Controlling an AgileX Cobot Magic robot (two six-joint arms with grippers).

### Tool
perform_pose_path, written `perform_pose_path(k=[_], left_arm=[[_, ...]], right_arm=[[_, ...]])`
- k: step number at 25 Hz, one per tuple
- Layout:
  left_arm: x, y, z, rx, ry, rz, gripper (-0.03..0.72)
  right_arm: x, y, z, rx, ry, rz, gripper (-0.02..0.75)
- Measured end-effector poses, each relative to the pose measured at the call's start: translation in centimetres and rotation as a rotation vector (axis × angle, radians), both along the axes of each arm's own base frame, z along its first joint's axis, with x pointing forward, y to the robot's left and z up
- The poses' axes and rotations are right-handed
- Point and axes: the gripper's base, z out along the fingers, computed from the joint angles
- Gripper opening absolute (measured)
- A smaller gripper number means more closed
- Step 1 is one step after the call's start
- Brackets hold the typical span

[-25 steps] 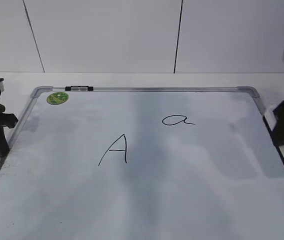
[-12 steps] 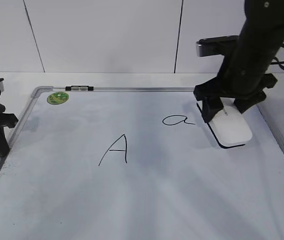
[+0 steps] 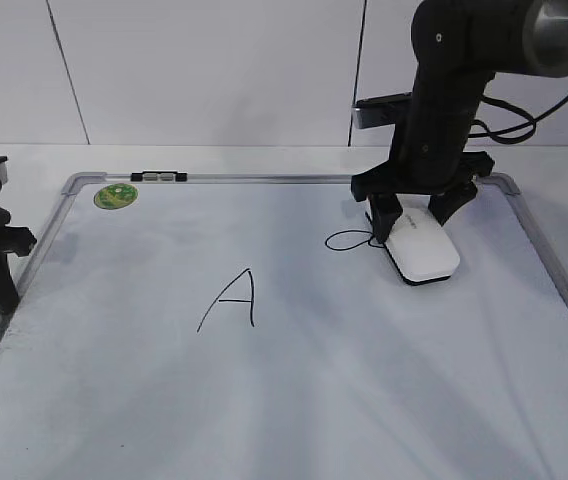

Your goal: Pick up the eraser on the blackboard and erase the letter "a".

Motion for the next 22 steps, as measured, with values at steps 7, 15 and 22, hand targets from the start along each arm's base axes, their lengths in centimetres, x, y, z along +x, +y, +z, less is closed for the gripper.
perform_pose_path(k=[7, 15, 22], left_arm=[[0.0, 0.0, 0.0, 0.000, 0.000, 0.000, 0.056], [0.0, 0.0, 0.0, 0.000, 0.000, 0.000, 0.059], [0.0, 0.0, 0.0, 0.000, 0.000, -0.002, 0.064]], right_arm=[[1.1, 0.4, -1.8, -0.010, 0.030, 0.000, 0.569], [1.2, 1.3, -2.0, -0.020, 0.037, 0.021, 0.569], [-0.8, 8.0, -1.9, -0.011, 0.000, 0.180, 0.569]])
